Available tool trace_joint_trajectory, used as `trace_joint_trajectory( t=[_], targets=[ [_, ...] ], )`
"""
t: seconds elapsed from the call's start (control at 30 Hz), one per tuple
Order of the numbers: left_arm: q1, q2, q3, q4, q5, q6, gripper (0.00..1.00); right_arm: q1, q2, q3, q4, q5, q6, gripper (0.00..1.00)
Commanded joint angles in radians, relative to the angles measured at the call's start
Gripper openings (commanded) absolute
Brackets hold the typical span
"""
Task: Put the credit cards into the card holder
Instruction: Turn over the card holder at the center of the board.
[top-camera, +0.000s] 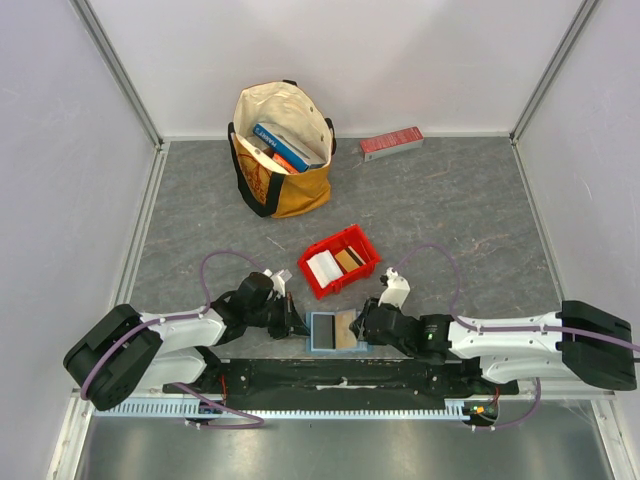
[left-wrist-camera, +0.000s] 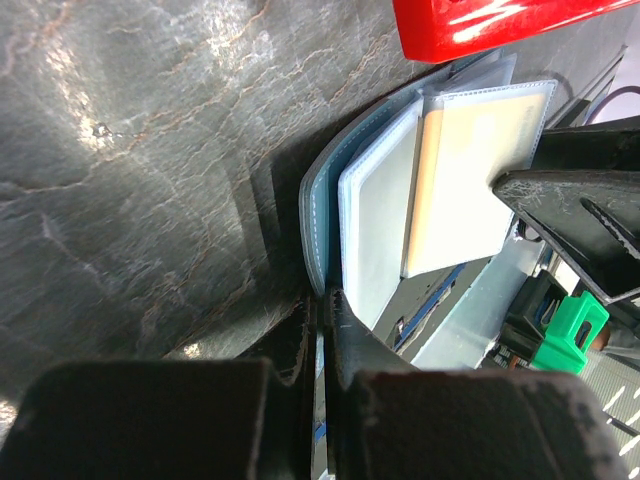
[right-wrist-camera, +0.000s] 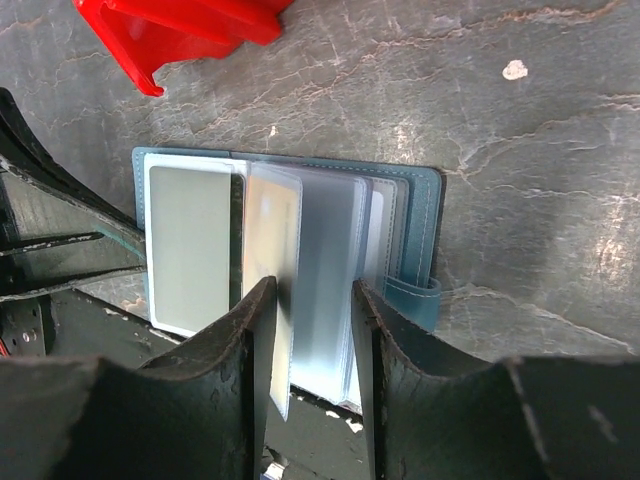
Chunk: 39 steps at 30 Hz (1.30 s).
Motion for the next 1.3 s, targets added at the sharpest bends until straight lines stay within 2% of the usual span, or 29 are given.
trace_joint_trajectory(
  t=[0.0,0.2,0.4,0.8,0.93,1.1,1.27],
  targets=[
    [-0.001,0.002,-0.01,-0.044,-0.059,0.016,0.02,0.005,0.016,0.036,0.072,-0.027,-0.027,0.42],
    [-0.003,0.008,-0.012,-0.04,-0.058,0.016,0.02,0.007,0.033,0.056,0.133,-0.067,-0.064,0.43],
    [-0.003,0.016,-0.012,-0.037,-0.058,0.017,0.02,0.022,0.057,0.113,0.167,-0.091,-0.102,0.51],
    [-0.001,0.015,-0.013,-0.032,-0.054,0.014,0.02,0.038,0.132,0.166,0.193,-0.122,-0.121,0.52],
    [-0.001,0.015,-0.013,-0.032,-0.056,0.014,0.02,0.041,0.093,0.162,0.151,-0.073,-0.121,0.55],
    [-0.001,0.015,-0.012,-0.032,-0.056,0.014,0.02,0.041,-0.024,0.12,-0.016,0.053,-0.047,0.59],
    [-0.001,0.015,-0.012,-0.034,-0.056,0.012,0.02,0.039,-0.085,0.073,-0.1,0.07,0.02,0.61]
  ],
)
